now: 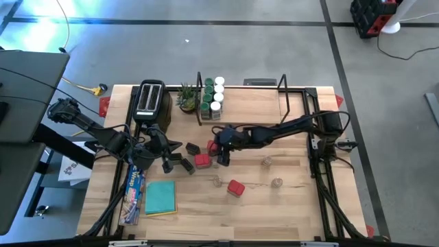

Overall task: Shelf spices
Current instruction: Put the top red seasoning can on the shelf

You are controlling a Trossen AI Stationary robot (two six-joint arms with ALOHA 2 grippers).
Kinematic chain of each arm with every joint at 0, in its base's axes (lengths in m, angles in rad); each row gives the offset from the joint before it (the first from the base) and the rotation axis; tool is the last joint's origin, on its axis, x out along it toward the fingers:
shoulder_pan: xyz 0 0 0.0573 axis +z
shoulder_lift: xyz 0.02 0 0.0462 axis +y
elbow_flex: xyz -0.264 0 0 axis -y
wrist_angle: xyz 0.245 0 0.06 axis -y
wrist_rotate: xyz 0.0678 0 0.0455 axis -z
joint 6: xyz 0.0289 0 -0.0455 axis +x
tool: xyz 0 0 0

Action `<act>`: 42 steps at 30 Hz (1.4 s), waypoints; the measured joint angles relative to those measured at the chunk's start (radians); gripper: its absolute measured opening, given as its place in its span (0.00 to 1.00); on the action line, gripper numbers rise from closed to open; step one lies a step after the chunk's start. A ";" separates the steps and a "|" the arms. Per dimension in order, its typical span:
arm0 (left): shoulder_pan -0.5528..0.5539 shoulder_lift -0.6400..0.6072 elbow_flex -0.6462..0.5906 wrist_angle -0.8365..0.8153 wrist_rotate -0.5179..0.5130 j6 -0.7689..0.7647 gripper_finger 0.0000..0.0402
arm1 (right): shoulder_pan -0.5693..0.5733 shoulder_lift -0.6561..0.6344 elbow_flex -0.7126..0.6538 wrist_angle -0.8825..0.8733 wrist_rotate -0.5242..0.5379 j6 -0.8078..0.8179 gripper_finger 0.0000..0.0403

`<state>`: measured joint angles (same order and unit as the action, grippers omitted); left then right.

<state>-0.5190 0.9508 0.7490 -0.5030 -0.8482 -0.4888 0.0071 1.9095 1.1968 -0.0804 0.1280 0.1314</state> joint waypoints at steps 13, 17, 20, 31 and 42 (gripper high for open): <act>0.000 0.000 0.000 0.000 0.000 0.002 0.01 | -0.003 -0.251 -0.002 -0.285 0.098 -0.041 0.51; 0.000 0.000 0.000 0.000 0.000 0.002 0.01 | -0.052 -0.336 -0.001 -0.399 0.137 -0.122 0.51; 0.000 0.000 0.000 0.000 0.000 0.002 0.01 | -0.145 -0.366 -0.001 -0.432 0.143 -0.204 0.51; 0.000 0.000 0.000 0.001 0.000 0.002 0.01 | -0.547 -0.209 -0.001 -0.159 -0.230 -0.525 0.51; 0.002 0.000 0.000 0.004 0.000 0.002 0.01 | -0.705 -0.079 -0.001 0.074 -0.380 -0.570 0.57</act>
<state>-0.5175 0.9508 0.7490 -0.4992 -0.8482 -0.4866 -0.6979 1.8302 1.1954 -0.0066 -0.2525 -0.4384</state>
